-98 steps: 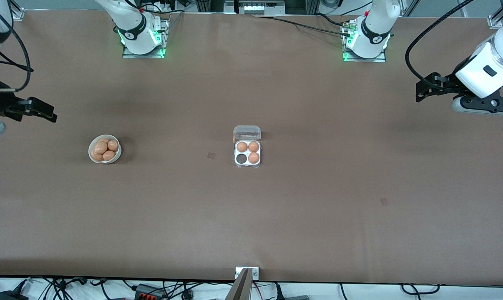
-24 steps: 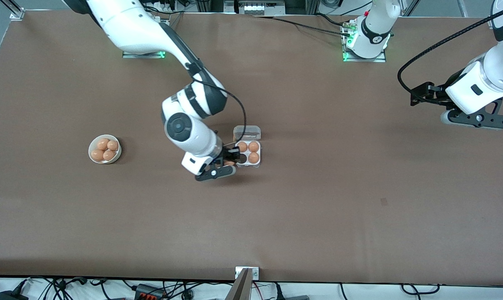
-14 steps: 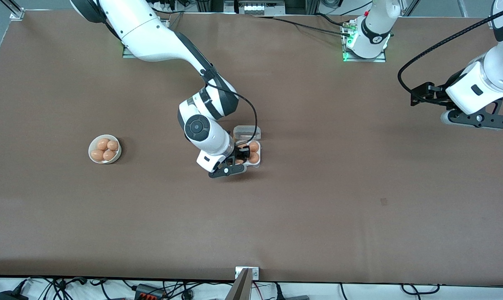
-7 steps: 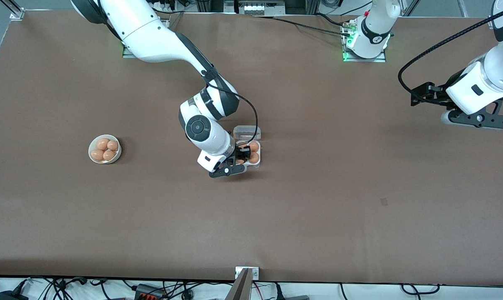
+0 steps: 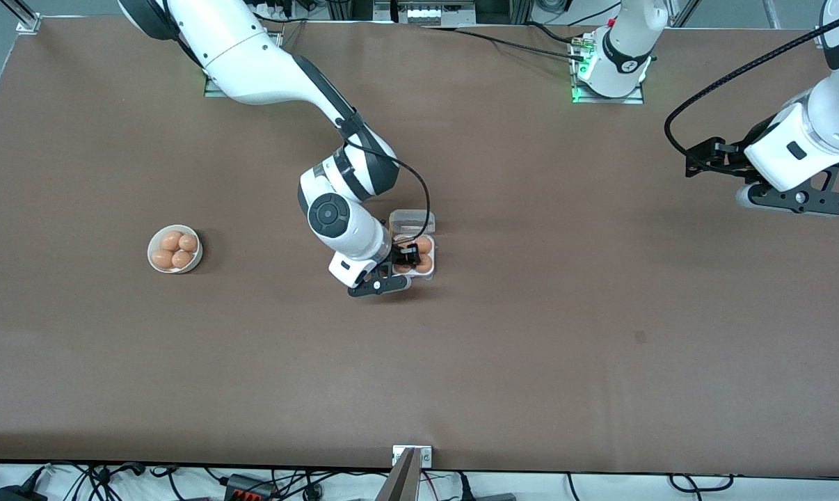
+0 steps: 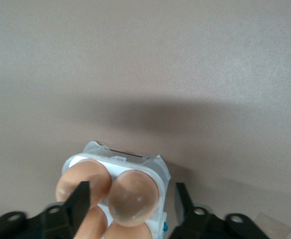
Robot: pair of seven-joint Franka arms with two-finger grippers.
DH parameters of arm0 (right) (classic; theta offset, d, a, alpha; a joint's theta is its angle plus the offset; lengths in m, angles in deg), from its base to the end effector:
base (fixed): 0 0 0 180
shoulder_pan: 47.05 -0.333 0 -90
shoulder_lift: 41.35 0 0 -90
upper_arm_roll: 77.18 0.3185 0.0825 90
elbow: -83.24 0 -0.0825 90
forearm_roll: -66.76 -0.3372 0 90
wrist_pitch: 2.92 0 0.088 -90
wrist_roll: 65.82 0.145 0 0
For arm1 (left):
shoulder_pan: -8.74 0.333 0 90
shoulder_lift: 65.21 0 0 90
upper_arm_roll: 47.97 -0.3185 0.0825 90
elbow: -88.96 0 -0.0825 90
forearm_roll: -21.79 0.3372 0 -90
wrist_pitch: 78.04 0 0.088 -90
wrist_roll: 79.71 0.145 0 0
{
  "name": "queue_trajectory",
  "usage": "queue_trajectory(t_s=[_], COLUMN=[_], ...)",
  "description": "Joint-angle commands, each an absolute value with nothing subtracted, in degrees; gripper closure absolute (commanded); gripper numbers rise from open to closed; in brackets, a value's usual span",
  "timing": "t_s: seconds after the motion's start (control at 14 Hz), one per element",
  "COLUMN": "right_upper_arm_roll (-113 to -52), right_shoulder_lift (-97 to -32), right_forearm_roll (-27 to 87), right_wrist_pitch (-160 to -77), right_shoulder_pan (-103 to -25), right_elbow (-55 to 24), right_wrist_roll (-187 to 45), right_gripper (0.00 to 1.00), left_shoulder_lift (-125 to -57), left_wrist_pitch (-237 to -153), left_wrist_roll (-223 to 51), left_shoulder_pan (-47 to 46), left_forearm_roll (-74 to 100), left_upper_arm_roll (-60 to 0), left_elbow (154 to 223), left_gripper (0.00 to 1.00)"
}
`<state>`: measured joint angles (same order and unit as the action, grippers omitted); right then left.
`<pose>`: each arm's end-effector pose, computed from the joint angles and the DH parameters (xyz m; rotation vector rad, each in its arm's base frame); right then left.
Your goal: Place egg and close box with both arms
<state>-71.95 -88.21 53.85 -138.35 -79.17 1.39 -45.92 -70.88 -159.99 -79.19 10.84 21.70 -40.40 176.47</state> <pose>0.5658 0.4272 0.2135 -2.8766 -0.1728 0.0121 0.5107 -0.0460 0.5465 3.1161 -0.1641 -0.3061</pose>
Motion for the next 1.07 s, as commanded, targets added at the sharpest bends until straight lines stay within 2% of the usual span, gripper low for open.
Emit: queue_trajectory(t_s=[0.0, 0.29, 0.43, 0.5, 0.64, 0.79, 0.86, 1.0], right_upper_arm_roll=[-72.0, -74.8, -77.0, -78.1, -79.1, -79.6, -79.6, -79.6], right_shoulder_lift=[-87.1, -80.7, -76.4, -74.9, -71.3, -68.5, -67.3, -64.8], right_forearm_roll=[53.3, 54.6, 58.7, 60.3, 62.2, 62.2, 62.2, 62.5], right_wrist_pitch=[-135.6, -129.9, -124.2, -121.0, -115.6, -111.6, -110.0, -109.4], right_shoulder_pan=[-79.7, -77.6, -76.3, -75.5, -73.3, -69.7, -67.6, -64.9], right_elbow=[2.9, 2.9, 2.9, 2.9, 2.9, 2.9, 2.9, 2.9], right_wrist_roll=[-44.3, -45.0, -45.1, -45.3, -46.3, -46.5, -47.0, -50.1], right_gripper=[0.0, 0.0, 0.0, 0.0, 0.0, 0.0, 0.0, 0.0], left_shoulder_lift=[-71.6, -71.7, -71.9, -72.0, -72.1, -72.1, -72.1, -72.1], left_wrist_pitch=[-159.3, -159.2, -159.4, -159.5, -158.9, -158.0, -157.6, -157.2], left_wrist_roll=[-78.0, -78.2, -78.4, -78.4, -77.9, -78.0, -78.0, -78.1], left_shoulder_pan=[11.1, 11.1, 11.2, 11.1, 11.2, 10.6, 10.6, 10.5], left_forearm_roll=[22.4, 22.2, 22.3, 22.5, 22.1, 22.5, 22.5, 22.5], left_upper_arm_roll=[-40.2, -40.2, -40.2, -40.2, -40.2, -40.2, -40.2, -40.2], left_elbow=[174.7, 175.1, 175.2, 175.2, 175.2, 174.8, 174.7, 174.8], left_gripper=[0.0, 0.0, 0.0, 0.05, 0.38, 0.75, 0.87, 0.97])
